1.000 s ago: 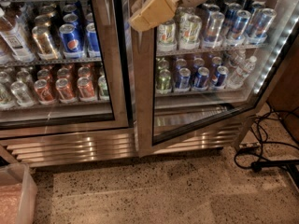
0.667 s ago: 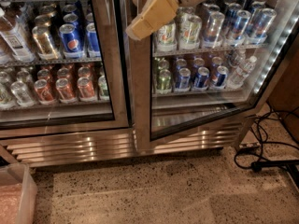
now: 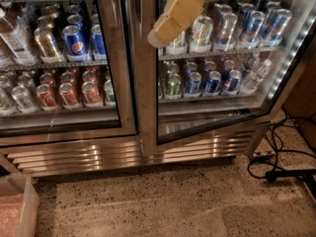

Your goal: Open right fridge door

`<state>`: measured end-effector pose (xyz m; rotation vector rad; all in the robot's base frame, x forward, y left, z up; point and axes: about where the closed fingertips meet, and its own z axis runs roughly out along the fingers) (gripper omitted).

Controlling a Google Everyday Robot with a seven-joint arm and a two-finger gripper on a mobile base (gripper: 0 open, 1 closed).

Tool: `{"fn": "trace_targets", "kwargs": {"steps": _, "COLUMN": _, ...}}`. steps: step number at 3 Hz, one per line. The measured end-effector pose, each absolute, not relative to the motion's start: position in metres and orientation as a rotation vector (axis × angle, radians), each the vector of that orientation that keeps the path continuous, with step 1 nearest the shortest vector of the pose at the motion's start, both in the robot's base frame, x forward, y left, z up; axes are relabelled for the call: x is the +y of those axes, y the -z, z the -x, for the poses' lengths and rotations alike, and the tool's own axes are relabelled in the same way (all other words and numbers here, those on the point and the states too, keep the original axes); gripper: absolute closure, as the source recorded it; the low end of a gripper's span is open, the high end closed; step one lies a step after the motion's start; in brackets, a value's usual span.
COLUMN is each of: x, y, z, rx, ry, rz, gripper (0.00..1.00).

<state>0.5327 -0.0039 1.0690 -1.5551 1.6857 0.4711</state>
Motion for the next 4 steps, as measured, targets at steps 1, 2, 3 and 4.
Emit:
{"fn": "trace_targets", "kwargs": {"steps": 1, "x": -0.024, "y": -1.099, "z": -0.493, "rx": 1.828, "ry": -0.306, "rz": 1.588, "gripper": 0.00}}
{"fn": "trace_targets", "kwargs": {"steps": 2, "x": -0.026, "y": -1.144, "z": -0.456, "rx": 1.924, "ry": -0.146, "rz": 1.586, "gripper": 0.00}}
{"fn": "trace_targets", "kwargs": {"steps": 3, "x": 0.004, "y": -1.205, "z": -0.439, "rx": 1.852, "ry": -0.038, "rz": 1.545, "gripper": 0.00}}
{"fn": "trace_targets", "kwargs": {"steps": 4, "x": 0.041, "y": -1.244, "z": -0.424, "rx": 1.724, "ry": -0.031, "rz": 1.550, "gripper": 0.00}}
